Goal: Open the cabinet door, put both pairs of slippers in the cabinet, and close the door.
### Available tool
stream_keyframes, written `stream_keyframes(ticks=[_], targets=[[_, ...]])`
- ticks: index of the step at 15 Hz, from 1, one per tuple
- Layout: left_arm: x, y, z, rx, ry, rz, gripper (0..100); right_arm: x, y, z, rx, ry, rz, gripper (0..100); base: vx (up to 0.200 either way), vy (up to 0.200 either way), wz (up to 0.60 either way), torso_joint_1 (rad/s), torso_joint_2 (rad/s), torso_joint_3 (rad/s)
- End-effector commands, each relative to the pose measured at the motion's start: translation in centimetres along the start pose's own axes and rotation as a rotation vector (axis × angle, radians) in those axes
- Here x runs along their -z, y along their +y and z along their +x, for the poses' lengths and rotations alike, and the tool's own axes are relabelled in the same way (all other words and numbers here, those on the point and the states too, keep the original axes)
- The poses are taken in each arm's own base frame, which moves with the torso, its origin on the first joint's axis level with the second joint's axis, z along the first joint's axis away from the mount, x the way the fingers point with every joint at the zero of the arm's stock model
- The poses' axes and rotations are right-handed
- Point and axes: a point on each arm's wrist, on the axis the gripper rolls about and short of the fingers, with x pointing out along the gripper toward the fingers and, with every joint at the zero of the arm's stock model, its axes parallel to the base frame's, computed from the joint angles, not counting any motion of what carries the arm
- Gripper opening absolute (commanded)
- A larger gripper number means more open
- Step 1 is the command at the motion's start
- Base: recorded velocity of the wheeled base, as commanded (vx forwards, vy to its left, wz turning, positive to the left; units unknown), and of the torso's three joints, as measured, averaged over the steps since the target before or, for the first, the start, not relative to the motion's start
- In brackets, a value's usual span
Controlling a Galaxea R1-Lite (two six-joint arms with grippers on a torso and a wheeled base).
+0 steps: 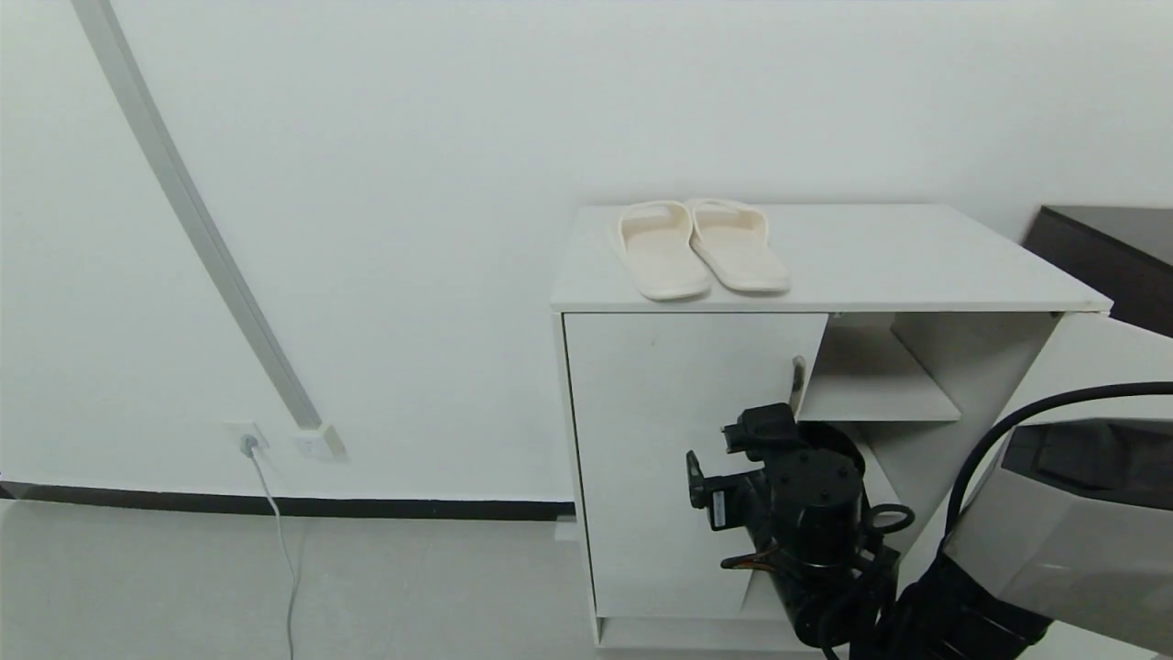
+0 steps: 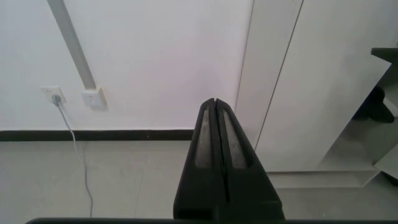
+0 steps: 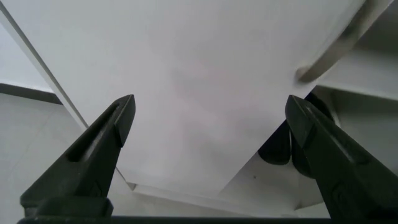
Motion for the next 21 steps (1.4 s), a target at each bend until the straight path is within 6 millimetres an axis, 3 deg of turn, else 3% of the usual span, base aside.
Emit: stream_keyframes(ticks=[1,9,21], targets=[[0.0,0.0,0.0,-0.001,0.001,-0.001,0,0.0,0.0,0.0,0.001,-0.001,0.001,100,0.0,0.0,0.0,0.193,-0.51,-0.32],[0.0,0.0,0.0,0.001,0.001,0.007,0,1.0,0.3,0.2,-0.003,0.021,-0.017,100,0.0,0.0,0.0,0.22,-0.53,-0.322],[0.0,0.0,0.0,0.004,0.001,0.009,0,0.1,0.4,0.0,-0.039,0.002,-0.002,100,0.0,0.0,0.0,0.216,-0.49,-0.272]])
